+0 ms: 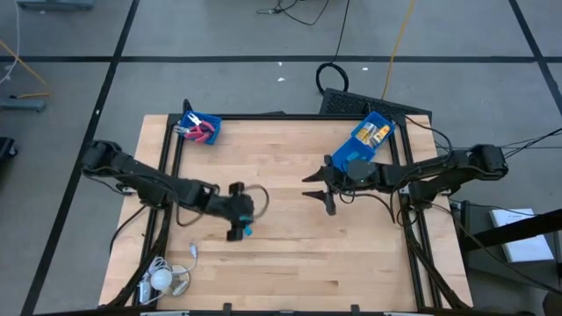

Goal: Pick & Place School Supplies
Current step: Put the blue eraser into the bottom right blue basket

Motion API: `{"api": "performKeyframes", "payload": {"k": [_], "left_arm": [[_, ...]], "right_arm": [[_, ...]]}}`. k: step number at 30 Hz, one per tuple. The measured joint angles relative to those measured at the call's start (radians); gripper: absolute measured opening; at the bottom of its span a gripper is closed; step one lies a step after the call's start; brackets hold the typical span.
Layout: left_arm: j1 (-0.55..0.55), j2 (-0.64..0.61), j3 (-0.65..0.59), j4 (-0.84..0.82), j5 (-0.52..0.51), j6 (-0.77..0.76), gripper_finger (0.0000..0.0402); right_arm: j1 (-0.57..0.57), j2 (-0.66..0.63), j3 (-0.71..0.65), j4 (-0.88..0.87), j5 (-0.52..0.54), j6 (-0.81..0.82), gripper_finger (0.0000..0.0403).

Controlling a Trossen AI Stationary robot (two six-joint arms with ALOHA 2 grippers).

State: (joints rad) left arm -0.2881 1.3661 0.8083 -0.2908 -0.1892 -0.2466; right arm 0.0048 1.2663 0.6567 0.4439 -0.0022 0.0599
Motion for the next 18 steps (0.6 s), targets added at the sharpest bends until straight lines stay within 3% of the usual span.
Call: {"api": "performKeyframes", "payload": {"k": [4, 9, 18], "left_arm": [[-0.054, 0.094, 0.059, -0.131, 0.087, 0.030, 0.0194], [-0.083, 0.203, 0.061, -0.126, 0.163, 0.035, 0.0178], [-0.085, 0.328, 0.065, -0.119, 0.114, 0.163, 0.0153]], "right_arm": [[-0.001, 0.000, 0.000, -0.011, 0.001, 0.003, 0.0192], [0.003, 0.000, 0.000, -0.007, 0.001, 0.006, 0.0192], [0.003, 0.000, 0.000, -0.008, 0.001, 0.029, 0.0192]]}}
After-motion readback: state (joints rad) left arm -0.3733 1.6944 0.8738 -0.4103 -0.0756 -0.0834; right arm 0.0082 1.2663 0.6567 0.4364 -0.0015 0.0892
